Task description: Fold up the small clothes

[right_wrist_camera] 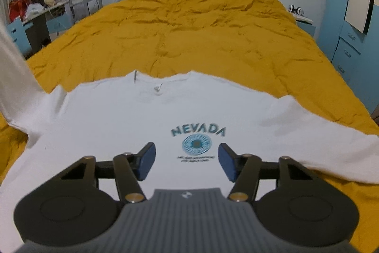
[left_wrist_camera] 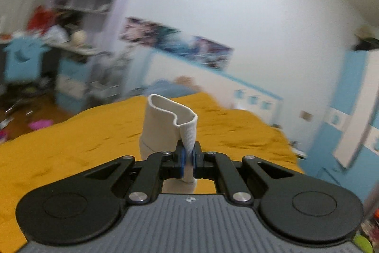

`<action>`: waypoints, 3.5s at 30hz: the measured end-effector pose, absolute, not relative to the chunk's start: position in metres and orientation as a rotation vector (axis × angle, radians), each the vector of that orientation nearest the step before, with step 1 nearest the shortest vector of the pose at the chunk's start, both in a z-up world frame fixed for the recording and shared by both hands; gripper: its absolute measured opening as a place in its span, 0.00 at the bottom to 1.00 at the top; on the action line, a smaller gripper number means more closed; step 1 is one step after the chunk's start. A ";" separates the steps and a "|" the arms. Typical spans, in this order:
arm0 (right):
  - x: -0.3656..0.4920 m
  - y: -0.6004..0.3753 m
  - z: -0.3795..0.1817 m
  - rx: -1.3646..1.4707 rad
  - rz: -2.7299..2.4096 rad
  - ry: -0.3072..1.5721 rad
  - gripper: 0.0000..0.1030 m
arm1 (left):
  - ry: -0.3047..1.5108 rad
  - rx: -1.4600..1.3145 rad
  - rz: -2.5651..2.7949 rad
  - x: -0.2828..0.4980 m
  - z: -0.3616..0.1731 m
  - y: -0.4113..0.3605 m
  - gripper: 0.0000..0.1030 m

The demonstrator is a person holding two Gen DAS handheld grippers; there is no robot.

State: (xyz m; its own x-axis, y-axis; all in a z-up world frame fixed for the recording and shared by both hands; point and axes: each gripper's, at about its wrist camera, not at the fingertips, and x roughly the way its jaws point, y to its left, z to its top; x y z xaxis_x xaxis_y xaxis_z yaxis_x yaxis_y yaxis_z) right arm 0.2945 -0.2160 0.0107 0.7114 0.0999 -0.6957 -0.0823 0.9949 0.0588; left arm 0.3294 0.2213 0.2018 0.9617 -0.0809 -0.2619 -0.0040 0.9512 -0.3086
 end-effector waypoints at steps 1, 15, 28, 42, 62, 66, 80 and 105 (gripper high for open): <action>0.292 -0.223 0.014 0.032 0.106 0.762 0.54 | 0.277 -0.297 -0.068 0.336 0.205 0.201 0.05; 0.272 -0.306 -0.001 0.130 0.025 0.772 0.54 | 0.641 -0.347 -0.417 0.375 0.072 -0.015 0.05; 0.275 -0.337 -0.035 0.237 -0.018 0.853 0.54 | 0.945 -0.321 -0.559 0.374 -0.025 -0.018 0.45; 0.384 -0.344 -0.083 0.462 -0.029 0.898 0.36 | 0.843 -0.329 -0.073 0.424 -0.038 0.171 0.48; 0.400 -0.350 -0.071 0.467 0.020 0.749 0.00 | 0.671 -0.556 -0.038 0.459 -0.079 0.225 0.03; 0.421 -0.339 -0.088 0.388 -0.010 0.794 0.00 | 0.730 -0.496 -0.002 0.475 -0.087 0.220 0.03; 0.388 -0.312 -0.077 0.248 0.047 0.860 0.05 | 0.872 -0.306 -0.097 0.432 -0.062 0.207 0.26; 0.203 -0.605 -0.031 0.891 -0.457 0.639 0.42 | 0.775 -0.225 -0.053 0.380 -0.007 0.130 0.33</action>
State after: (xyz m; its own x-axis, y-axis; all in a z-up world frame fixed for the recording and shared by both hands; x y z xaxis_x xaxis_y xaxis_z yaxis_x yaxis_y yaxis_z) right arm 0.2035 -0.6050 -0.0308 0.7260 -0.1034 -0.6799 0.6095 0.5547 0.5664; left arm 0.3798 0.1304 -0.0065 0.7144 -0.1303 -0.6874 -0.0348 0.9747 -0.2209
